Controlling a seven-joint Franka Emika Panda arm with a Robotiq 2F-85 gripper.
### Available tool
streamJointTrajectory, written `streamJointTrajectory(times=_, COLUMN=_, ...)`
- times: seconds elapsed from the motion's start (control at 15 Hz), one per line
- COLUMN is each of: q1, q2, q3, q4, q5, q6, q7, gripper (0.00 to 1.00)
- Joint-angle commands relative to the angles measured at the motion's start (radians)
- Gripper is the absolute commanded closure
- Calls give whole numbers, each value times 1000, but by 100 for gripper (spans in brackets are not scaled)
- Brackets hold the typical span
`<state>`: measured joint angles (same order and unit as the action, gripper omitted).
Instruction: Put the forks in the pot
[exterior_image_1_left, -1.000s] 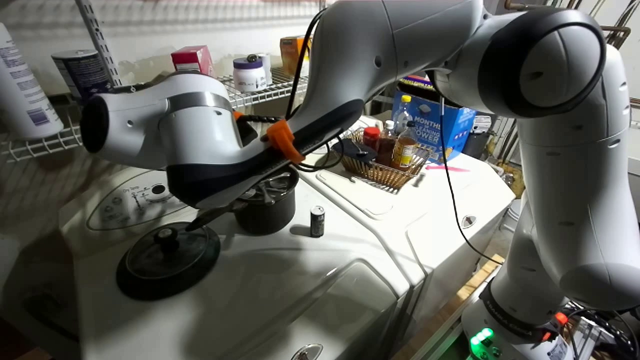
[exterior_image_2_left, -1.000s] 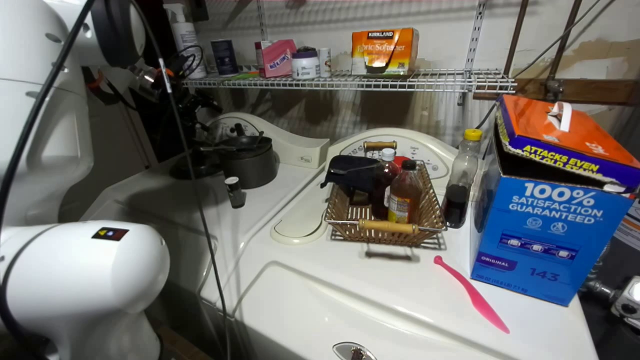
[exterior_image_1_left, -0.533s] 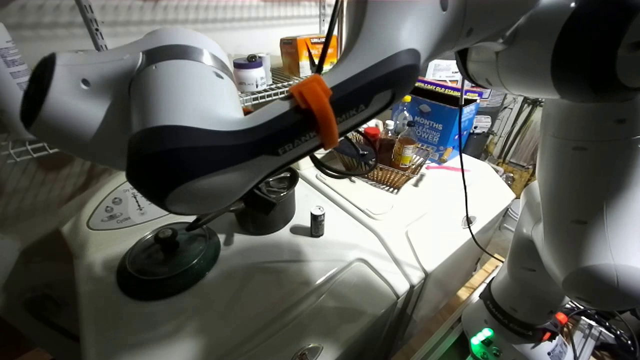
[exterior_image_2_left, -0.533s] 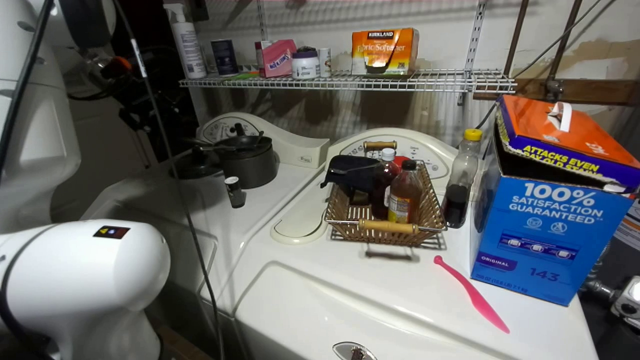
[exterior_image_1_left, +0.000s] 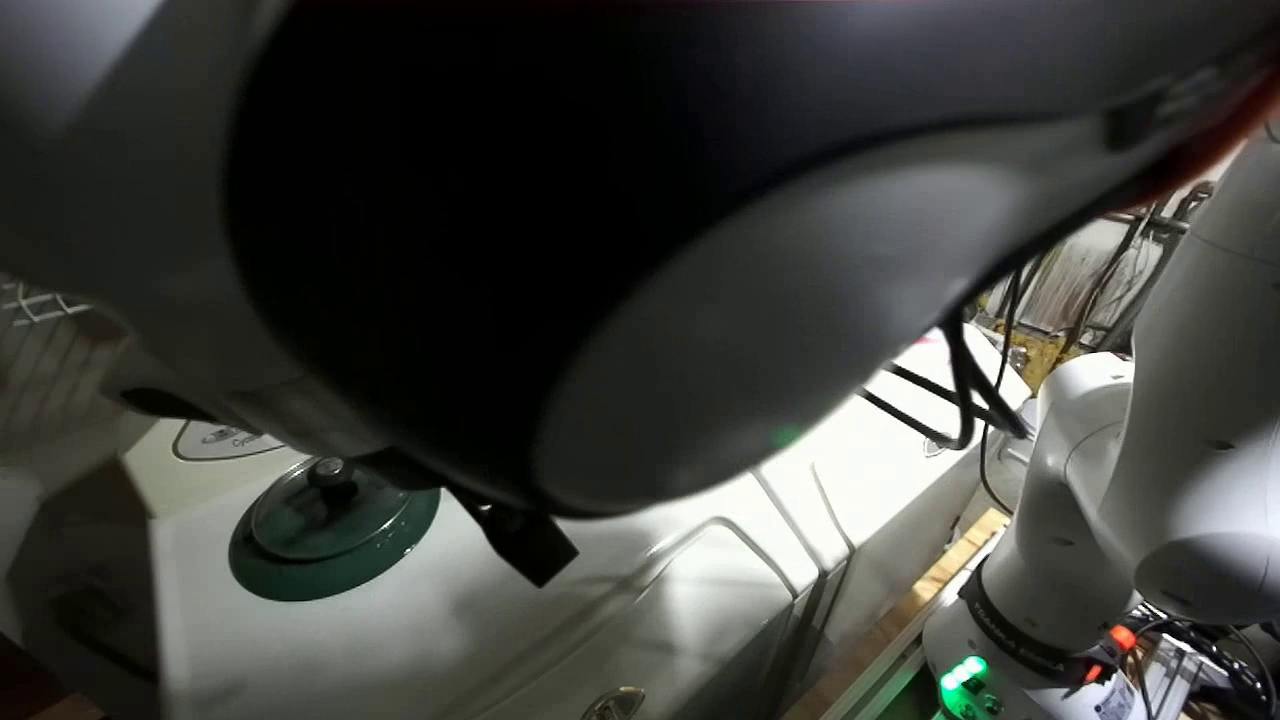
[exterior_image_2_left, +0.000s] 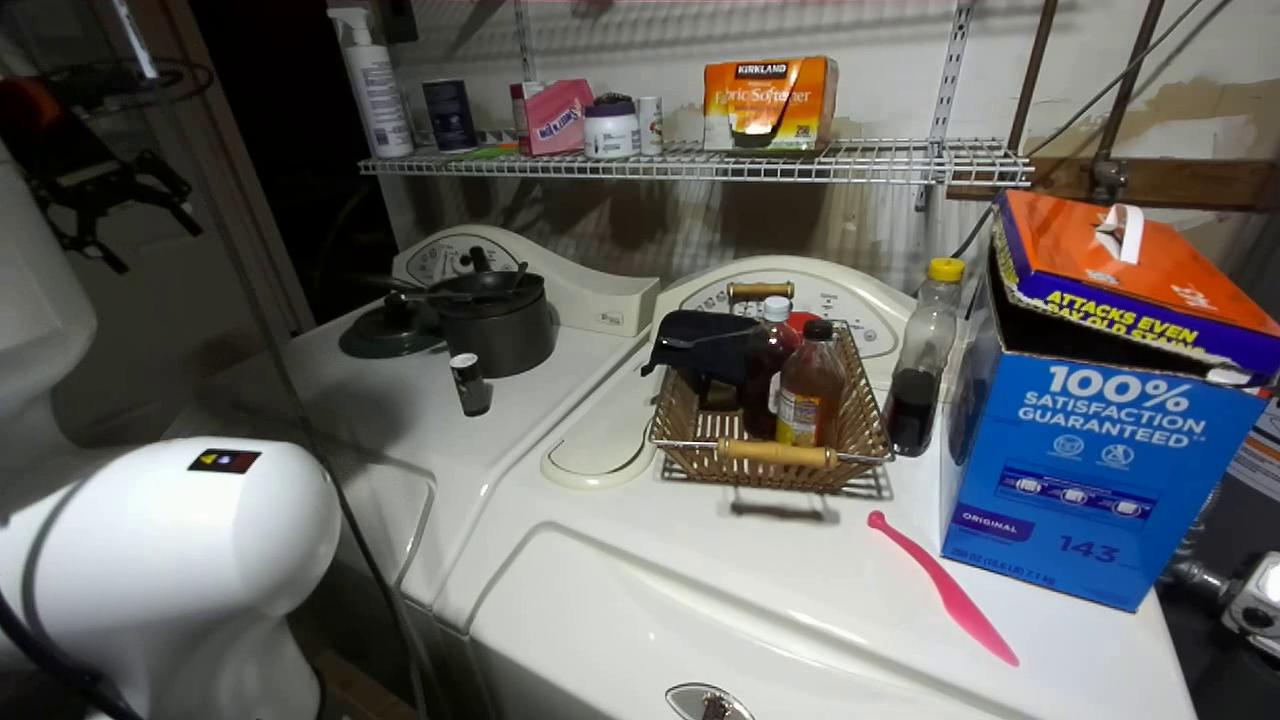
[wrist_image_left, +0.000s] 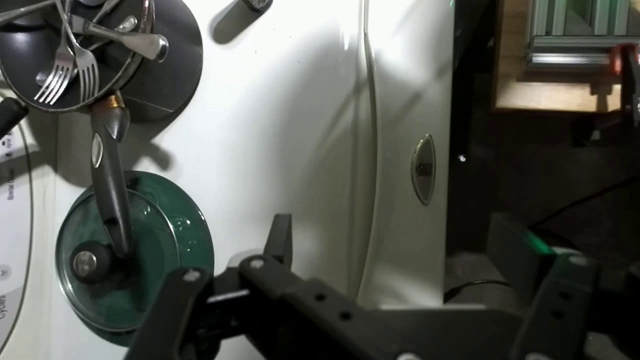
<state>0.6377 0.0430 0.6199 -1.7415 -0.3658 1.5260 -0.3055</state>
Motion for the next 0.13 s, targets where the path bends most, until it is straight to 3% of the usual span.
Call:
streamJointTrajectory(times=0.0, q1=4, q2=-18, q3=1, q4=-11, q5=3, q6=1, q7=7, gripper=0)
streamJointTrajectory(times=0.07, q1=3, q2=-29, q3=0, q4=-21, q5=4, q6=4, q7=9, gripper=0)
